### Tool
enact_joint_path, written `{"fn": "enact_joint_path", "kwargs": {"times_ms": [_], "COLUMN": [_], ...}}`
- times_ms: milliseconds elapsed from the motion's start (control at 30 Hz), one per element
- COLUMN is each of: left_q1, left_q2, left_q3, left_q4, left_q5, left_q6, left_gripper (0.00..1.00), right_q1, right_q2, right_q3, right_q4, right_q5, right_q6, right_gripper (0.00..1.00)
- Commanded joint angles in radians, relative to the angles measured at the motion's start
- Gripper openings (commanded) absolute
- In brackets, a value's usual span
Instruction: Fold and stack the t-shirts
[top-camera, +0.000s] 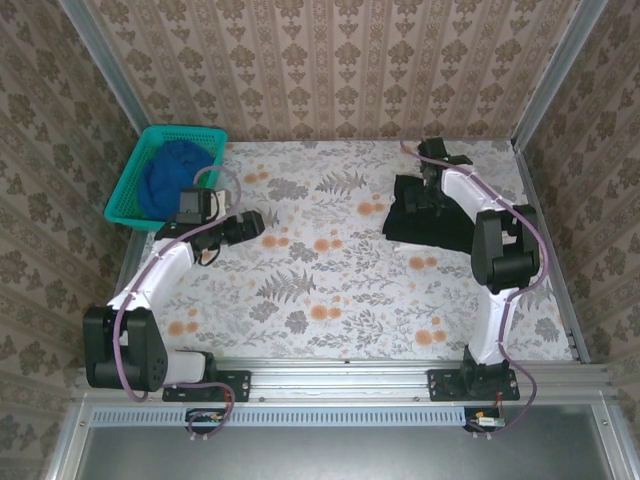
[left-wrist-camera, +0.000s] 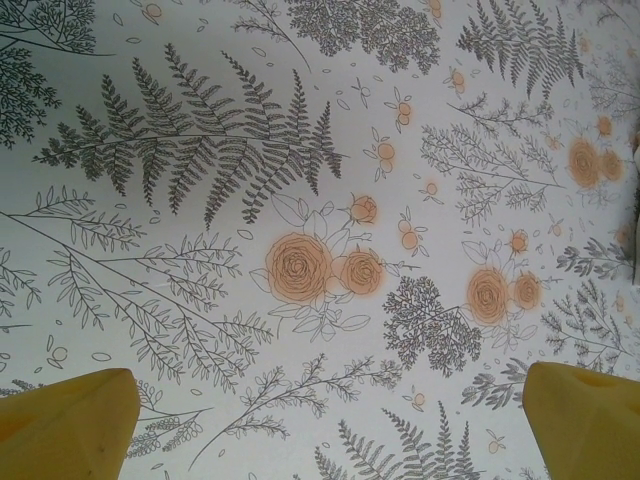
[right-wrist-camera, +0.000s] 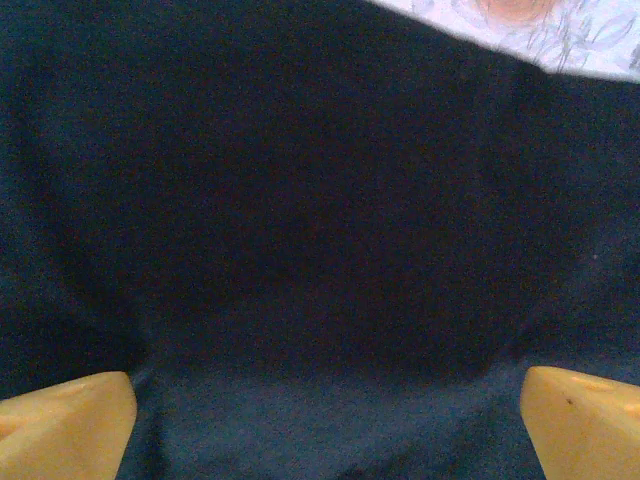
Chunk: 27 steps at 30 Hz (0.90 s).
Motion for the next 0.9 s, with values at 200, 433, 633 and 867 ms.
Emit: {"fn": "enact_joint_path", "kwargs": {"times_ms": [200, 433, 633, 867], "left_q1": [0.017, 0.031, 0.049, 0.071], "left_q2": [-0.005, -0.037, -0.06, -0.067], "left_q3": [-0.014, -0.057, -0.064, -0.057], "left_q4": [-0.013, -0.027, -0.036, -0.039], "left_q5": [0.022, 0.014, 0.018, 0.021], "left_q6": [0.033, 0.044, 0.053, 0.058], "left_gripper": [1.0, 1.0, 1.0, 1.0], "right_q1": [0.276, 0.325, 0.219, 0.001], "right_q2": [-0.054, 0.104, 0.007, 0.006], "right_q3": [-0.073, 0.0, -0.177, -0.201], "right_q4": [0.012, -0.189, -0.049, 0.129], "right_q5": [0.195, 0.487, 0.388, 0.125], "right_q6": [0.254, 0.257, 0.045, -0.3], "right_gripper": [1.0, 1.0, 0.96, 0.88]}}
